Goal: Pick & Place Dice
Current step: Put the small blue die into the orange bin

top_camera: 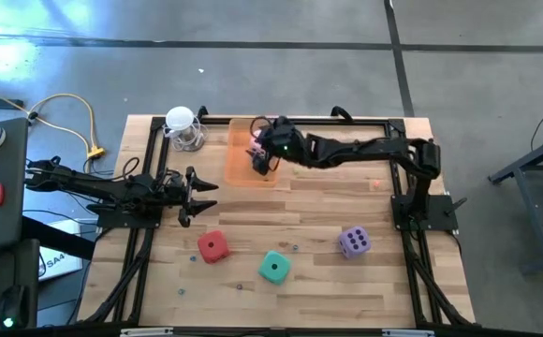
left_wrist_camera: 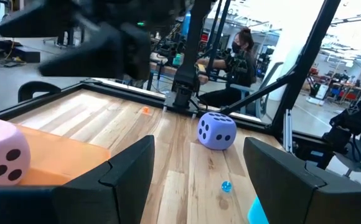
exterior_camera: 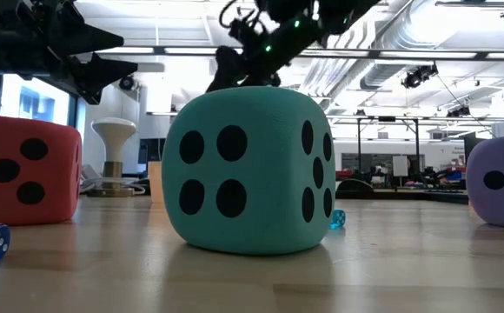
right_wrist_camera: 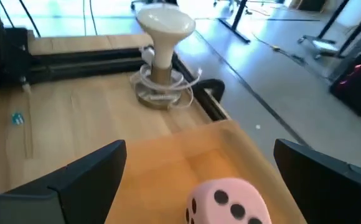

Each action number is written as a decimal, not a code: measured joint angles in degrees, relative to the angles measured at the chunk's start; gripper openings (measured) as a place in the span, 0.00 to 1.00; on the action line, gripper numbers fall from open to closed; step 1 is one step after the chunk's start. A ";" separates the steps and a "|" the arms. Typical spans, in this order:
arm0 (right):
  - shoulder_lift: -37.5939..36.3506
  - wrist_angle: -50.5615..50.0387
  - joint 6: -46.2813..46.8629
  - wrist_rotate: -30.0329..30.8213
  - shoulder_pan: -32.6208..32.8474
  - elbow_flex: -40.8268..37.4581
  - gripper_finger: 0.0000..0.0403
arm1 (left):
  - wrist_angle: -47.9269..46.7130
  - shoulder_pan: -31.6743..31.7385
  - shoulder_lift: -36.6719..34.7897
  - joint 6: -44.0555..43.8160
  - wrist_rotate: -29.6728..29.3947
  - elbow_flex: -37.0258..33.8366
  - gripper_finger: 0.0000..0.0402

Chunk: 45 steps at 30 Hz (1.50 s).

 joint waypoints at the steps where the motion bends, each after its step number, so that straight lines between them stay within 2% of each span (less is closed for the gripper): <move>1: -1.07 -2.78 -0.09 1.78 1.10 -0.10 0.99 | -0.04 0.00 0.00 0.20 0.00 0.00 0.60; 7: -5.92 -17.57 4.57 15.20 9.22 -0.13 0.99 | -3.42 0.02 0.02 0.36 0.00 0.00 0.60; 12: -8.01 -27.28 10.66 26.69 15.41 -0.09 0.99 | -5.91 0.02 0.04 6.63 -0.03 0.19 0.60; 17: -8.09 -41.27 22.20 33.90 20.48 -0.07 0.99 | -5.78 0.02 0.03 9.88 -0.31 3.33 0.60; 19: -8.04 -49.01 28.75 37.73 22.43 -0.09 0.99 | -5.87 0.02 0.20 10.90 -0.33 3.85 0.60; 22: -8.06 -61.81 42.41 48.07 26.14 -0.35 0.99 | -6.09 0.09 0.27 10.45 -0.35 3.85 0.60; 24: -8.62 -72.26 54.12 54.38 28.69 -0.95 0.99 | -6.07 0.09 0.50 9.35 -0.37 3.85 0.60; 28: -11.07 -90.05 80.63 61.76 33.76 -3.16 0.99 | -5.83 0.09 0.50 10.01 -0.37 3.85 0.60; 30: -11.96 -91.67 88.54 63.98 35.47 -5.72 0.99 | -5.42 0.09 0.52 10.57 -0.41 3.85 0.60; 34: -14.97 -90.25 91.17 65.01 37.42 -12.74 0.99 | -3.24 0.09 0.52 8.18 -0.48 3.85 0.60; 37: -16.59 -90.21 98.31 64.31 37.64 -19.16 0.99 | -1.86 0.09 0.52 6.27 -0.50 3.85 0.60; 42: -22.53 -89.82 119.39 63.87 39.03 -31.18 0.99 | -1.64 0.09 0.82 10.36 -0.55 3.85 0.60; 45: -24.68 -83.91 127.07 68.11 40.04 -37.27 0.99 | -1.65 0.09 1.68 13.50 -0.54 3.85 0.60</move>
